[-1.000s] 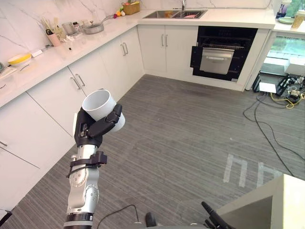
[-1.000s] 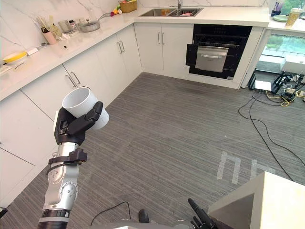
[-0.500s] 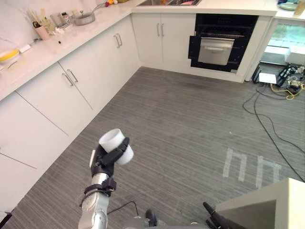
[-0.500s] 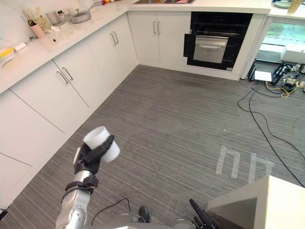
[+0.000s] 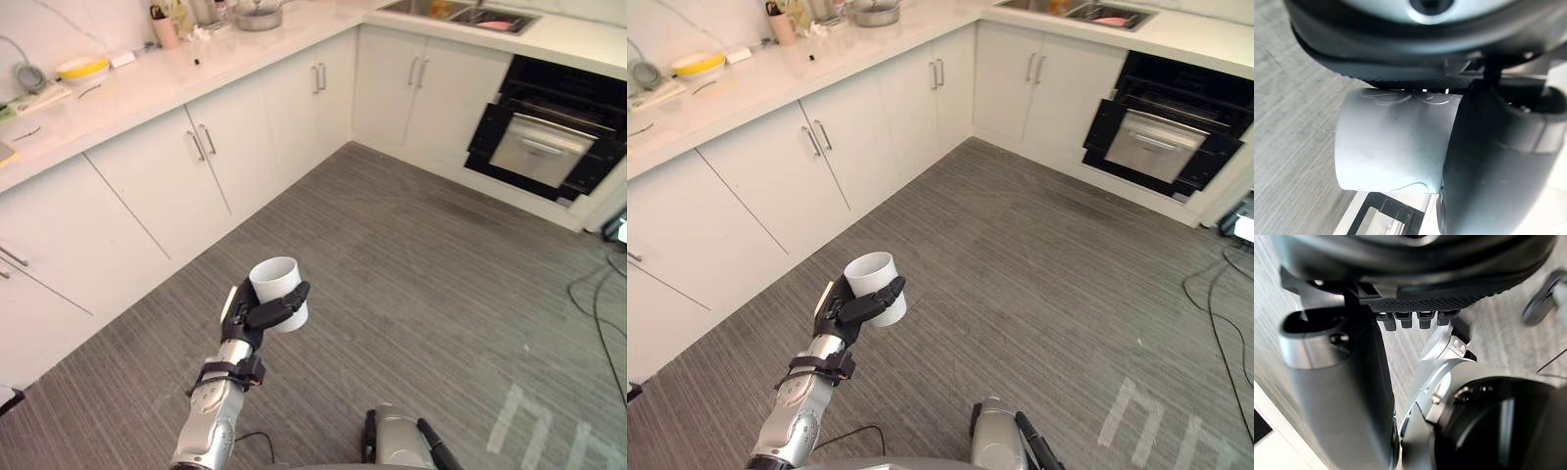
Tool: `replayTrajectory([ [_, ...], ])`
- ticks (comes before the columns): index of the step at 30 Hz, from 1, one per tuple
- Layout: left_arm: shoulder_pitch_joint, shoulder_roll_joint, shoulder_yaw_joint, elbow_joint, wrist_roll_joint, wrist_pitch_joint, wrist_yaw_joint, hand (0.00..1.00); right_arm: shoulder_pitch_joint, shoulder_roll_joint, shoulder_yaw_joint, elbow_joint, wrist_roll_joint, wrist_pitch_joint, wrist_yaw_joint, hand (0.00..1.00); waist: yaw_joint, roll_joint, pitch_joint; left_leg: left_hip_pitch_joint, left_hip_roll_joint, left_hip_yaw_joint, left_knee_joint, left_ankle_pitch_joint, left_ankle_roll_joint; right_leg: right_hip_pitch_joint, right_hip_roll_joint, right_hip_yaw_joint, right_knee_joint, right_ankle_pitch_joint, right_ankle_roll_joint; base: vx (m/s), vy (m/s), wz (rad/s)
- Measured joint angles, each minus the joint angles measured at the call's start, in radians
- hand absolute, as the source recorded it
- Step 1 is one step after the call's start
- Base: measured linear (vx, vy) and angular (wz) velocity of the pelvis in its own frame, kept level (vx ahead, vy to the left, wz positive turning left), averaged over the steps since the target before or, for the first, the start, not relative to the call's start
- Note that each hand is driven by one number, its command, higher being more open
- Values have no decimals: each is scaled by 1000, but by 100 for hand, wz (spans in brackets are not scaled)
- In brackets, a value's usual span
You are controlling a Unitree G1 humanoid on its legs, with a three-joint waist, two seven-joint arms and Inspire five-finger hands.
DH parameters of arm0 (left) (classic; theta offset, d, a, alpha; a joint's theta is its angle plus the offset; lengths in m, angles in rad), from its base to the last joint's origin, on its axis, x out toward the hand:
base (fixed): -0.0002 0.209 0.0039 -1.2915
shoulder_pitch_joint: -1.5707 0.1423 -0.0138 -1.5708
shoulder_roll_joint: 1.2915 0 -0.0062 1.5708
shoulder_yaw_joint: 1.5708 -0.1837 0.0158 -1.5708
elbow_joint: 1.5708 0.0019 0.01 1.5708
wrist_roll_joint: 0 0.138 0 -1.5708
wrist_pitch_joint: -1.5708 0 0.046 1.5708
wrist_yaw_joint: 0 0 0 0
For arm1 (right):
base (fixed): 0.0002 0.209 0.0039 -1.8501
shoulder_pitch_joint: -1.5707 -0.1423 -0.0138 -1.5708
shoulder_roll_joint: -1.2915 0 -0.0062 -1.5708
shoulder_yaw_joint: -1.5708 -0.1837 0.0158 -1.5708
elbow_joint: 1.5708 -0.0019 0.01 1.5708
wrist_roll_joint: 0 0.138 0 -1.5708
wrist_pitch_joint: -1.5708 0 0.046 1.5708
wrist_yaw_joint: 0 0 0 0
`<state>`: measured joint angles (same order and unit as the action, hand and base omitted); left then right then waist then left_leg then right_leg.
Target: Walk over to the sink, pick up the cup, carry it to the dishwasher, place the cup inside the dishwasher, then close the dishwasher door
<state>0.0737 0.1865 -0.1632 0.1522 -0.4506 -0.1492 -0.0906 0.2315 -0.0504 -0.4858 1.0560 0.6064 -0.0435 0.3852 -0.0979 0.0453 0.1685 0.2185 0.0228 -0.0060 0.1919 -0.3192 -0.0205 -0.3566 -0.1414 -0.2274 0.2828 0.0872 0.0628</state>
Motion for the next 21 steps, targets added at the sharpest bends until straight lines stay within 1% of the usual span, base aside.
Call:
replayTrajectory([
  [1,-10,-2,1,1,0,8,2,0,-15,-7,11,-15,2,-34,-1,100,4,22,9,25,34,9,-7,-11,-7,-2,24,-1,50,23,-41,558,-218,1],
  [2,-20,4,1,0,3,10,-1,0,-26,-5,21,-44,8,-62,-3,100,6,23,10,27,47,31,8,1,-7,-32,26,1,146,-50,-58,538,-210,-2],
  [3,-23,5,0,0,9,10,-1,0,-23,-3,23,-69,15,-70,-3,100,6,22,10,34,53,39,23,4,-7,-40,25,0,194,-89,-63,502,-199,2],
  [4,-21,5,0,0,45,9,0,0,-16,1,25,-116,39,-84,-9,100,5,21,9,45,65,44,75,9,-12,-41,24,-2,276,-163,-67,614,-236,1],
  [5,-19,5,0,0,120,3,5,0,-1,1,44,-179,64,-98,-28,100,4,17,7,30,70,45,199,23,-27,-29,22,-6,352,-256,-70,516,-194,-2],
  [6,-17,5,0,0,135,0,6,0,2,0,49,-193,69,-100,-31,100,4,18,6,20,73,46,236,29,-34,-23,22,-8,363,-273,-72,492,-206,1],
  [7,-7,-4,-1,0,190,-14,13,0,15,-6,65,-227,80,-107,-38,100,4,30,4,-37,102,49,413,85,-93,19,34,-13,369,-328,-84,367,-128,-1],
  [8,7,-13,-1,-6,219,-23,15,0,27,-7,65,-236,79,-109,-42,100,7,40,-4,-125,139,51,608,238,-132,75,58,-18,342,-365,-107,562,-180,-5],
  [9,18,-13,0,-17,220,-24,16,0,32,-8,70,-240,78,-112,-46,100,14,35,-4,-173,160,57,708,288,-133,106,71,-20,319,-378,-119,574,-150,-15],
  [10,32,-10,2,-45,220,-28,13,0,42,-11,86,-249,77,-131,-52,100,25,48,-8,-269,223,107,917,258,-77,177,100,-19,266,-396,-141,591,-163,-17],
  [11,38,-10,13,-64,220,-33,5,0,50,-15,100,-254,78,-148,-54,100,30,38,0,-351,265,161,1039,205,8,259,115,-15,209,-406,-143,498,-130,-15],
  [12,42,-10,21,-72,219,-34,2,0,53,-20,105,-257,79,-151,-54,100,31,34,3,-385,273,187,1057,183,34,302,117,-12,176,-407,-141,502,-89,-24],
  [13,51,-11,41,-86,219,-38,1,0,51,-35,120,-268,96,-155,-54,100,40,21,5,-446,267,234,1016,138,51,371,116,11,117,-399,-127,501,-25,-62],
  [14,59,-8,61,-104,221,-41,7,0,44,-55,142,-293,133,-159,-54,100,60,18,4,-482,234,275,859,112,44,411,101,49,80,-376,-88,502,12,-80],
  [15,65,-6,73,-114,237,-46,20,0,32,-63,152,-302,145,-158,-54,100,65,17,5,-491,203,286,740,106,38,429,91,65,63,-375,-86,520,63,-97],
  [16,73,-7,95,-125,277,-59,53,0,3,-82,175,-316,156,-156,-56,100,66,12,8,-496,135,290,464,117,22,464,67,99,40,-375,-82,544,102,-82],
  [17,87,-14,113,-148,316,-59,85,0,-18,-94,192,-332,156,-155,-56,100,68,19,5,-497,87,293,168,190,-42,499,56,118,14,-374,-80,546,115,-72],
  [18,99,-15,119,-168,325,-60,98,0,-25,-96,197,-334,157,-156,-56,100,68,26,1,-508,80,296,63,232,-57,514,59,122,1,-373,-80,555,168,-52],
  [19,111,-12,120,-198,333,-62,114,0,-27,-99,199,-333,157,-156,-56,100,73,35,-2,-534,83,304,-21,292,-77,545,70,123,-20,-373,-55,572,225,-49],
  [20,113,-12,120,-210,332,-83,127,0,-19,-95,210,-331,159,-159,-57,100,96,56,-12,-553,95,346,-75,333,-77,620,88,121,-51,-390,-5,586,255,-58],
  [21,116,-8,125,-204,331,-94,130,0,-18,-90,220,-317,160,-160,-59,100,111,50,-14,-549,104,331,-48,407,-16,649,92,131,-55,-402,11,712,332,-76],
])
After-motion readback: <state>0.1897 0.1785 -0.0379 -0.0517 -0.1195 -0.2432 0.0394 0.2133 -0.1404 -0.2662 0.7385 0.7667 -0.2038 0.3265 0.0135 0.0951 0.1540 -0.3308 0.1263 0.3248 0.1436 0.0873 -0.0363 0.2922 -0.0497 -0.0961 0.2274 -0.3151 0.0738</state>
